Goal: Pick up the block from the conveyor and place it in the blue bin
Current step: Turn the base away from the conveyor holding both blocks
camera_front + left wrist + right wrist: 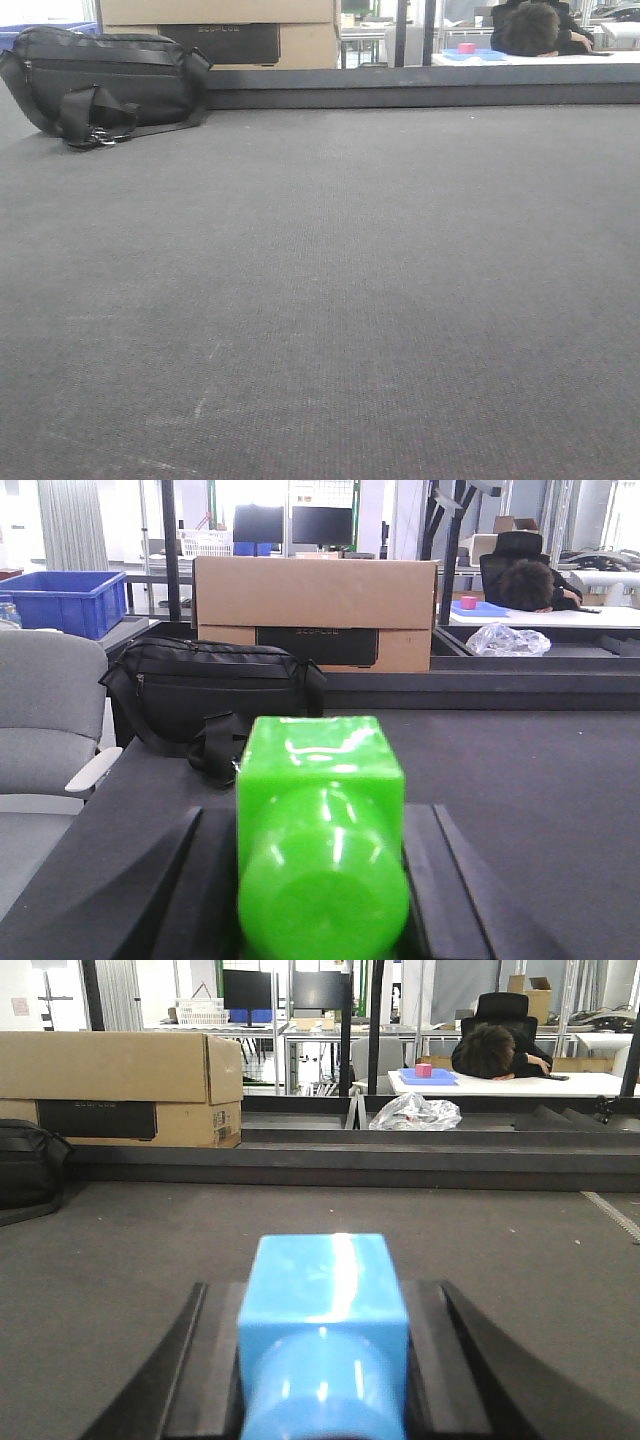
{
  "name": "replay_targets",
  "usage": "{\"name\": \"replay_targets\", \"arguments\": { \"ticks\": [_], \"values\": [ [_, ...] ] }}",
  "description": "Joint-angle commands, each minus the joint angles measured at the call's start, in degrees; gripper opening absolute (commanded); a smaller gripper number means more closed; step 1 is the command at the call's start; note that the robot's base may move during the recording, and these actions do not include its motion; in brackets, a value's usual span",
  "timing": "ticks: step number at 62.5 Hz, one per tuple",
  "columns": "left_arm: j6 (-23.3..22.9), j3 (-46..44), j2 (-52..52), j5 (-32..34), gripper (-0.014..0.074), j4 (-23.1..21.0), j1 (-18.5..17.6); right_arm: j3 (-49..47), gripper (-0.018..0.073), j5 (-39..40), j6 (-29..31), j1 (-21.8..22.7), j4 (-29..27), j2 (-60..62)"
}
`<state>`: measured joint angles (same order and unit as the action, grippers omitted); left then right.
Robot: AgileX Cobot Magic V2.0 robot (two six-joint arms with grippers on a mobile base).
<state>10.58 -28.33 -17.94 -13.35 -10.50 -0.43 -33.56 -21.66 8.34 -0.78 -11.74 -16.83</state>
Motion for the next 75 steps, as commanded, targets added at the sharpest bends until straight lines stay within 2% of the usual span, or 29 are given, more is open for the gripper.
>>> {"name": "replay_targets", "arguments": {
  "ticks": [1,75],
  "values": [
    [-0.30,0.04,0.28,1.06,-0.0111,-0.30,-0.41,-0.50,-0.0162,0.64,0.13,-0.03,0.57,0.14],
    [-0.30,0.04,0.28,1.06,-0.0111,-0.30,-0.41,-0.50,-0.0162,0.64,0.13,-0.03,0.57,0.14]
  ]
}}
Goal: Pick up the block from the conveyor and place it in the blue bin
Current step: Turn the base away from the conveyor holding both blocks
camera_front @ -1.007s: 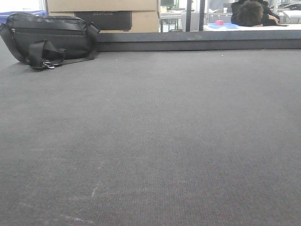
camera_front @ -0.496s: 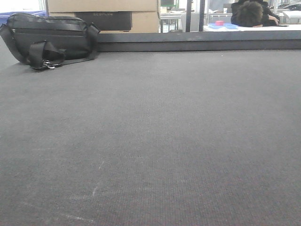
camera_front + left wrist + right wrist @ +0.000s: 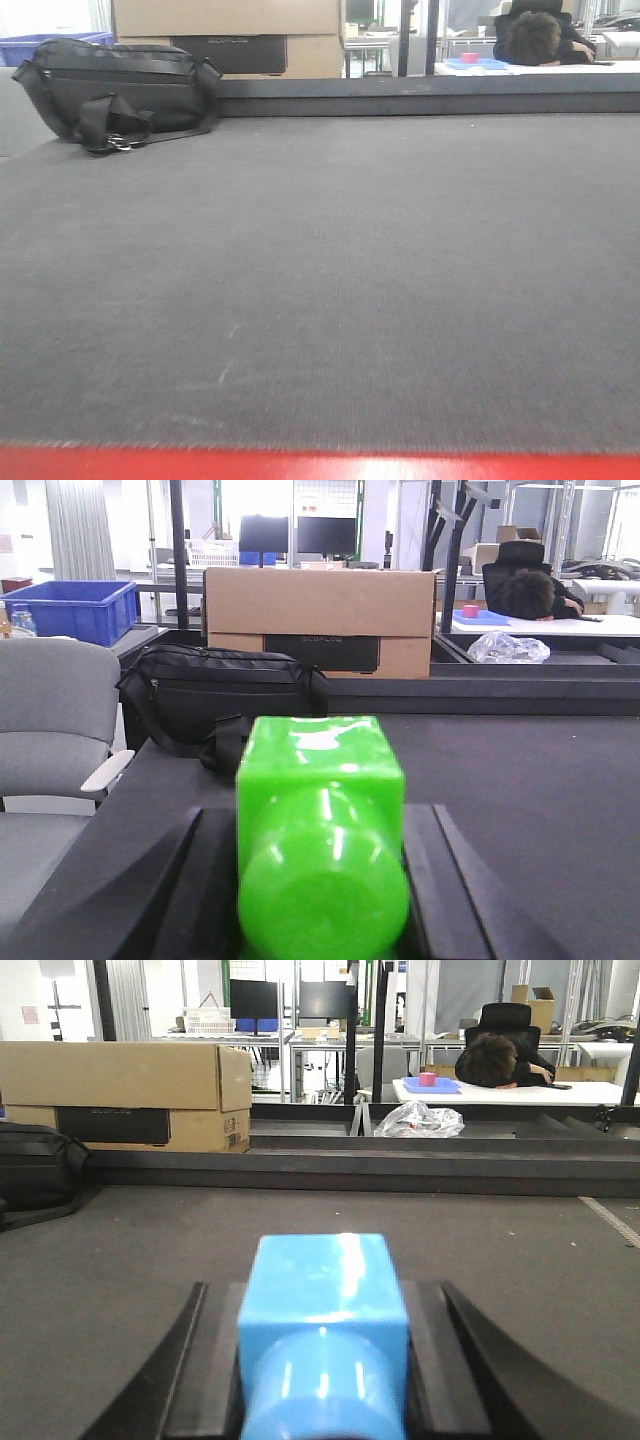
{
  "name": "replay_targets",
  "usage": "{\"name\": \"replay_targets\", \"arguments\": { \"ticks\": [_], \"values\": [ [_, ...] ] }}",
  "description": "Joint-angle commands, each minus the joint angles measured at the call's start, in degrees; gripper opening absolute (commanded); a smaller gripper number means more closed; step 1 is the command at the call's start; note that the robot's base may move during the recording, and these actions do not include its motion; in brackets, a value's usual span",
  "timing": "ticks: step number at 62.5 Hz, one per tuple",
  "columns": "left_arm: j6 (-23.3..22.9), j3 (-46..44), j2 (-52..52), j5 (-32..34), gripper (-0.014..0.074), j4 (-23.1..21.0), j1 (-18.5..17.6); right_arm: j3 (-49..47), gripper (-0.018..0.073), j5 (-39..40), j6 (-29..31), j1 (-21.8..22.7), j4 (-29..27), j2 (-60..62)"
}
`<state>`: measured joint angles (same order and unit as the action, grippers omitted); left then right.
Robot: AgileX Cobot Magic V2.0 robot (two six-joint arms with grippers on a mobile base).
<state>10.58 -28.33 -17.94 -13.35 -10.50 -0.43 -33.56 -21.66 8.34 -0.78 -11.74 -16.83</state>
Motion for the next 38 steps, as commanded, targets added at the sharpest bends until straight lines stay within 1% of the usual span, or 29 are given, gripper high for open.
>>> {"name": "replay_targets", "arguments": {
  "ticks": [1,38],
  "values": [
    [-0.30,0.04,0.28,1.06,-0.0111,-0.30,-0.41,-0.50,-0.0162,0.64,0.13,-0.03,0.57,0.14],
    [-0.30,0.04,0.28,1.06,-0.0111,-0.30,-0.41,-0.50,-0.0162,0.64,0.13,-0.03,0.57,0.14]
  ]
}}
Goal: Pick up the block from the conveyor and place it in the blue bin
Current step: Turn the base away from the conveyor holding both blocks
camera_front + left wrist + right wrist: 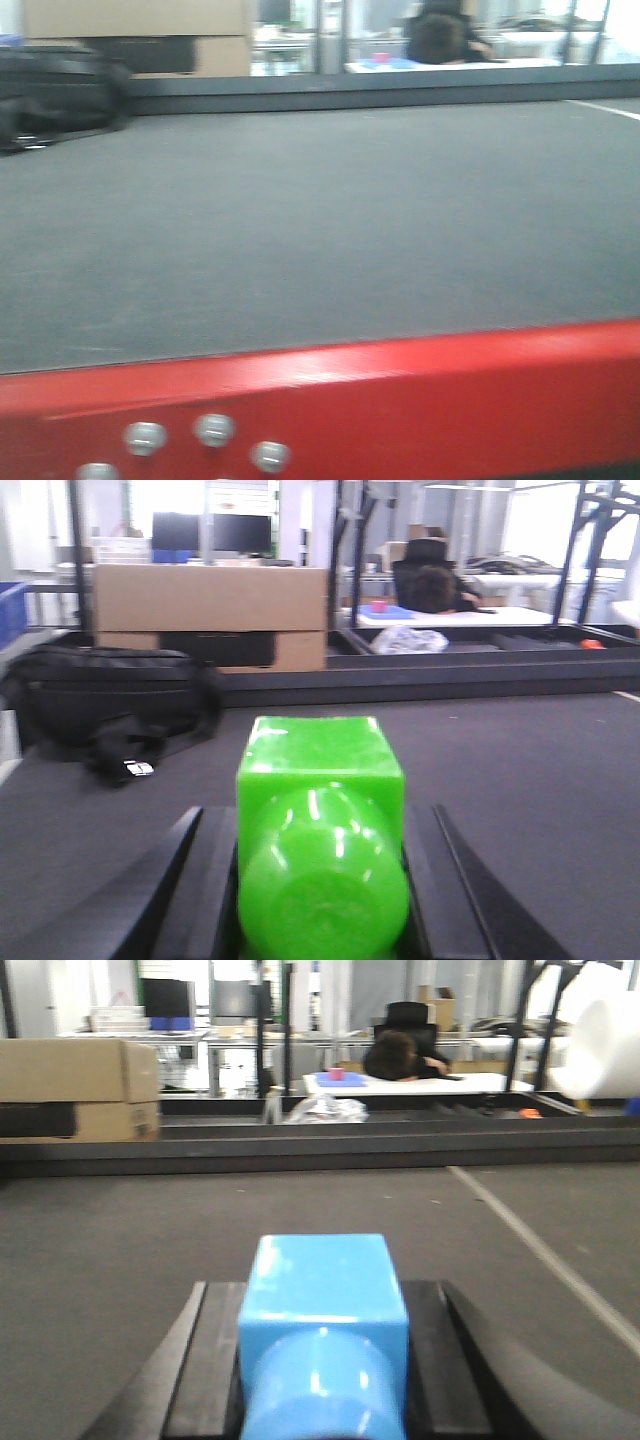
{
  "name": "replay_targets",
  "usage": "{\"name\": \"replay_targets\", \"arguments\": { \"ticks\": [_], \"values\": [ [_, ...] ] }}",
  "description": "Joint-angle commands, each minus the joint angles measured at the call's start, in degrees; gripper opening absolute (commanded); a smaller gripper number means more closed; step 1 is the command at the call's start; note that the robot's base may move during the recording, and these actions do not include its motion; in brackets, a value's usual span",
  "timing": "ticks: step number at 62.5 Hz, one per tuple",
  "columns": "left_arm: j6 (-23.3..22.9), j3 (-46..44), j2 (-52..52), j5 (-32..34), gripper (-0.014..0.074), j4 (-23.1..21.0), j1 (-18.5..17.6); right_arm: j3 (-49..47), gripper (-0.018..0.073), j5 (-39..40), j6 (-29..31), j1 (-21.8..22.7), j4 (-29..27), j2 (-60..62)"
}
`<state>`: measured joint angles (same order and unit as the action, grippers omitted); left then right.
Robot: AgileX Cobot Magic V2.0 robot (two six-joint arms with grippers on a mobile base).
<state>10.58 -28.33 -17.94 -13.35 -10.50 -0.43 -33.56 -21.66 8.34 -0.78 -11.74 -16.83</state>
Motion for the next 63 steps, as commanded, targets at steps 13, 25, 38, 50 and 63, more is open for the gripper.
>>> {"name": "replay_targets", "arguments": {
  "ticks": [13,25,38,50,63],
  "values": [
    [-0.30,0.04,0.28,1.06,-0.0111,-0.30,-0.41,-0.50,-0.0162,0.64,0.13,-0.03,0.57,0.14],
    [-0.30,0.04,0.28,1.06,-0.0111,-0.30,-0.41,-0.50,-0.0162,0.64,0.13,-0.03,0.57,0.14],
    [-0.30,0.04,0.28,1.06,-0.0111,-0.30,-0.41,-0.50,-0.0162,0.64,0.13,-0.03,0.57,0.14],
    [-0.30,0.04,0.28,1.06,-0.0111,-0.30,-0.41,-0.50,-0.0162,0.64,0.13,-0.03,0.57,0.14],
    [-0.30,0.04,0.28,1.06,-0.0111,-0.30,-0.41,-0.50,-0.0162,0.64,0.13,-0.03,0.57,0.14]
  ]
}}
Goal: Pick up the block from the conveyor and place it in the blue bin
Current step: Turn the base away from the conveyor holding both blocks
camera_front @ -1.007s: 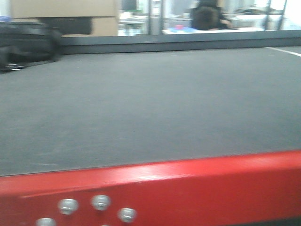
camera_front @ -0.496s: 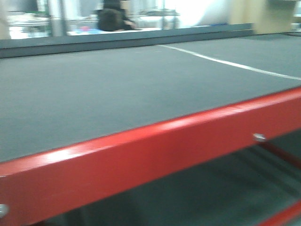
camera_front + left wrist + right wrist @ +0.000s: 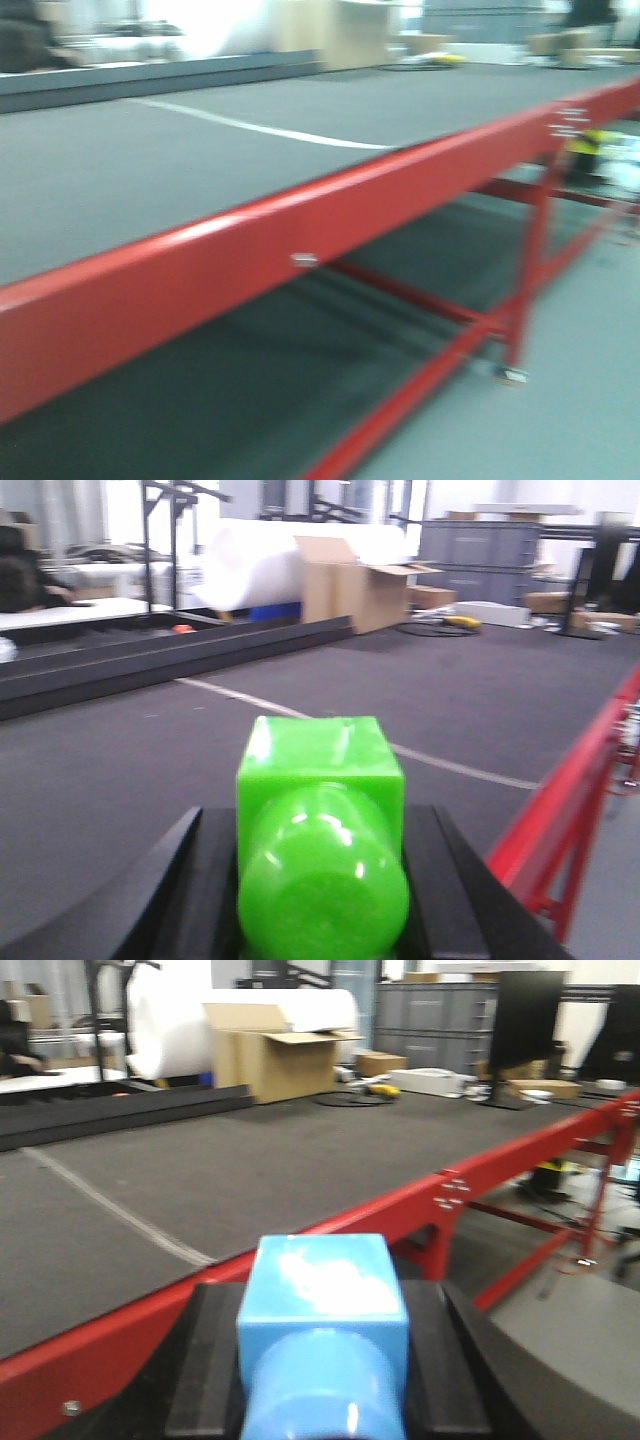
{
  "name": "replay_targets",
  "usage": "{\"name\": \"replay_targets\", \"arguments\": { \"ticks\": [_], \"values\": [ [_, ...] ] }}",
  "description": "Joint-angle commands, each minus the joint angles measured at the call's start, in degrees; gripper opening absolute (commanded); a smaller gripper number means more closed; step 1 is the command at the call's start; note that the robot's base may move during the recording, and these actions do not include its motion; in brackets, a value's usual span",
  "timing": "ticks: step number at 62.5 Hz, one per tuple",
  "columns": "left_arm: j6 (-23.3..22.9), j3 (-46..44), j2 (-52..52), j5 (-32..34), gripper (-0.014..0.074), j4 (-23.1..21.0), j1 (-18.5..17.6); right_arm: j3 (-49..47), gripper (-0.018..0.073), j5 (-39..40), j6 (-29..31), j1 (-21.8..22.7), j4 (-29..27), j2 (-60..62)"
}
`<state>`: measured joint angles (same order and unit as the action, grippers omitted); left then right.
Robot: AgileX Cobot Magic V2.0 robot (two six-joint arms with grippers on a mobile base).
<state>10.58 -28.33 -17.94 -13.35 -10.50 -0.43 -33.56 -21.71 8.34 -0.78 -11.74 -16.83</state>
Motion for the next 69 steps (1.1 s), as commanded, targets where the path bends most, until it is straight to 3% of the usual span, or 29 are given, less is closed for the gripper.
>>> {"name": "replay_targets", "arguments": {
  "ticks": [1,69],
  "values": [
    [-0.30,0.04,0.28,1.06,-0.0111,-0.30,-0.41,-0.50,-0.0162,0.68,0.13,-0.03,0.57,0.14],
    [-0.30,0.04,0.28,1.06,-0.0111,-0.30,-0.41,-0.50,-0.0162,0.68,0.13,-0.03,0.57,0.14]
  ]
}}
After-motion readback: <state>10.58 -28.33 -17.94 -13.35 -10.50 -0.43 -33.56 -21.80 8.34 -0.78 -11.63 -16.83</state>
